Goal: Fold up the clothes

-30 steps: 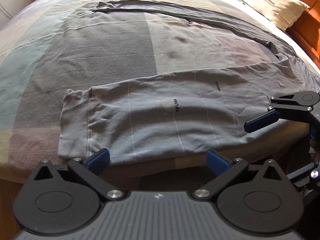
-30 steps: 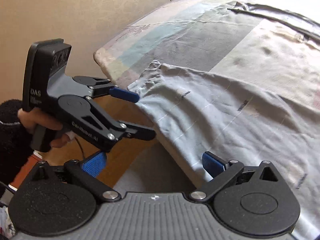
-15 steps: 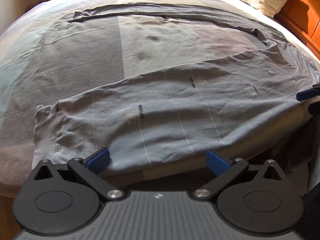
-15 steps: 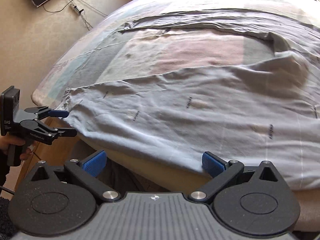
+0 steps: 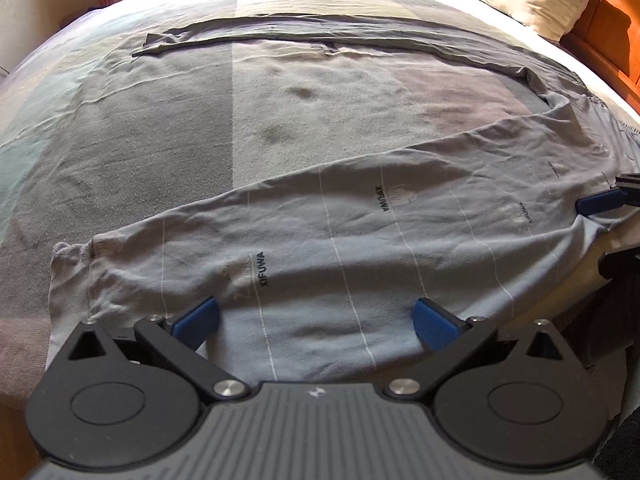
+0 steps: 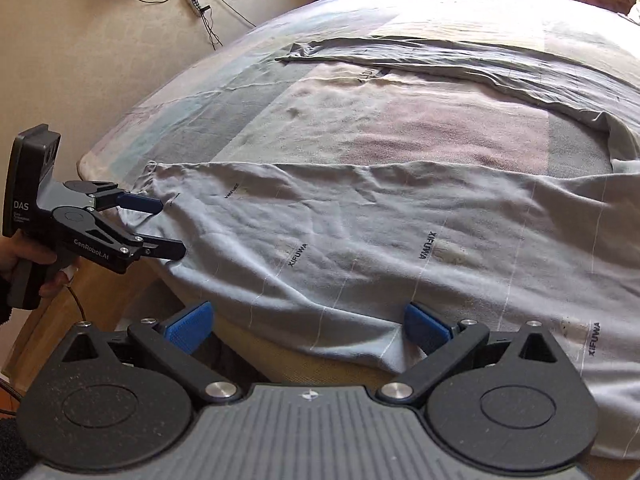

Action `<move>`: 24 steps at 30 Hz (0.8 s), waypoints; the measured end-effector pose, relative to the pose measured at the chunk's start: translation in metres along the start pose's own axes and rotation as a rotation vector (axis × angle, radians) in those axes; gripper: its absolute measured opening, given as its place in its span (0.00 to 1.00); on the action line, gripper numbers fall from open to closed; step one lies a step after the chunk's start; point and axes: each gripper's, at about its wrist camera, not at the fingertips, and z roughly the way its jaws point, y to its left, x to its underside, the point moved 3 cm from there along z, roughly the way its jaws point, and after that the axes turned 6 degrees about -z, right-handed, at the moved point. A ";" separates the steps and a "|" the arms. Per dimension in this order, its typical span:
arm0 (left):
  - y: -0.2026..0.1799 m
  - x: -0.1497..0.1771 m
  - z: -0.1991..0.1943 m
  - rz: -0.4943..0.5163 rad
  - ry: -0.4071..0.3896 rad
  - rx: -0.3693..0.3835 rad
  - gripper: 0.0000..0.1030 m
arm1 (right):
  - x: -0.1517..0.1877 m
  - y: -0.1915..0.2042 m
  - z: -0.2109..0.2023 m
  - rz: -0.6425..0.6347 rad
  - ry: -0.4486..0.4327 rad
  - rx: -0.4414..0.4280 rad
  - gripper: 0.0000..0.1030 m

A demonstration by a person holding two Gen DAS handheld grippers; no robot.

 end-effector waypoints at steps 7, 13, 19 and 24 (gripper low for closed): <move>0.002 0.006 -0.023 0.045 0.021 -0.032 0.99 | 0.030 -0.008 -0.045 0.055 0.064 0.003 1.00; -0.052 -0.021 -0.029 0.115 -0.066 0.144 0.99 | 0.027 -0.025 -0.057 0.063 0.002 0.095 1.00; -0.086 -0.012 -0.003 0.182 0.027 0.127 0.99 | 0.045 -0.045 -0.059 0.129 0.036 0.184 1.00; -0.089 -0.033 -0.012 0.137 -0.028 0.186 0.99 | 0.046 -0.051 -0.085 0.151 0.026 0.207 1.00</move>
